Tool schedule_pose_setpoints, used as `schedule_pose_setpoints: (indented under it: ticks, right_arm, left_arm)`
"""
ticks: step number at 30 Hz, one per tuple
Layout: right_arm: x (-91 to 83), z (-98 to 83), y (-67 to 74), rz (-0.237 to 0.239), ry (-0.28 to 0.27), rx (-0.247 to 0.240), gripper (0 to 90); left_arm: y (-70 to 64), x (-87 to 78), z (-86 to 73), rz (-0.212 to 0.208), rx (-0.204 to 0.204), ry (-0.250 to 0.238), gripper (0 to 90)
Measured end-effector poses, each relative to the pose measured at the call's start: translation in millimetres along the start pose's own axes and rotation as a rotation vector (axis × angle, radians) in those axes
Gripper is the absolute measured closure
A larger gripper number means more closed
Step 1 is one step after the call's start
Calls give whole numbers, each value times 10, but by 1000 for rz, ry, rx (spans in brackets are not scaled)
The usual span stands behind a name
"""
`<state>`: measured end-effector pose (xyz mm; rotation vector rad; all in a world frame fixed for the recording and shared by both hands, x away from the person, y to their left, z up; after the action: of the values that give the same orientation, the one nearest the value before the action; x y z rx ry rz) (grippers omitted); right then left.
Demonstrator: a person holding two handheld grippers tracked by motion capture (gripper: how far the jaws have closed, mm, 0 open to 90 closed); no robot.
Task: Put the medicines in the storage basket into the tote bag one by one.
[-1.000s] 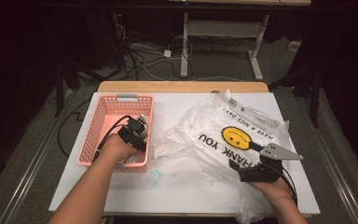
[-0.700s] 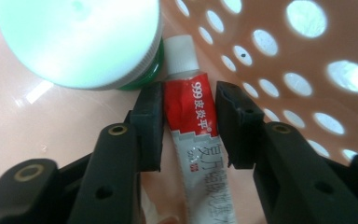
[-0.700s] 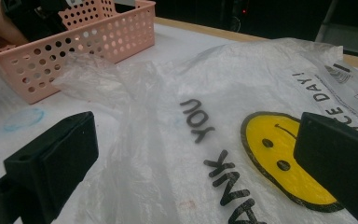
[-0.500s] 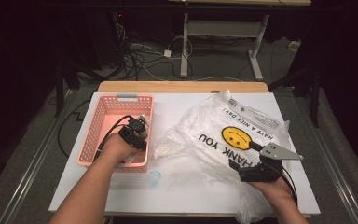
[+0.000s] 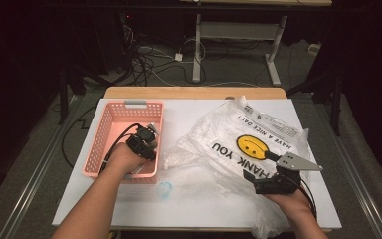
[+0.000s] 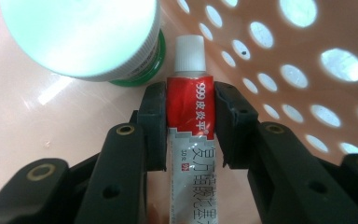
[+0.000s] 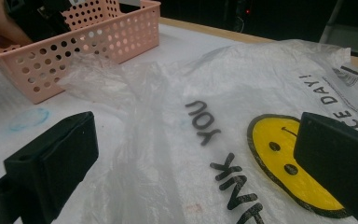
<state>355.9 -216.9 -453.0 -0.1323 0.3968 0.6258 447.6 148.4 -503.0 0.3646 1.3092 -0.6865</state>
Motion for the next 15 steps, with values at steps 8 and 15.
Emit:
schedule_pose_setpoints:
  ticks: [8,15]
  right_arm:
    - [-37,14,-33,-1,-14,1,0]
    - [-45,11,-41,-4,-16,7,0]
  left_arm:
    - [16,-85,-13,6,-10,-33,658]
    - [10,-193,-47,13,-3,-94,659]
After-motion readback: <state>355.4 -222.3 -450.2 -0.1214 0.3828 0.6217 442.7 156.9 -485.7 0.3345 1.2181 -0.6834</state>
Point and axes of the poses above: each handheld gripper's, and its own axes: x roughly forward along the jaws, z roughly out of its top, y roughly to its left, the point moved 6 cm from there along x, roughly forward along the jaws, and after that the axes turned 5 degrees about -z, right-handed, at the moved point
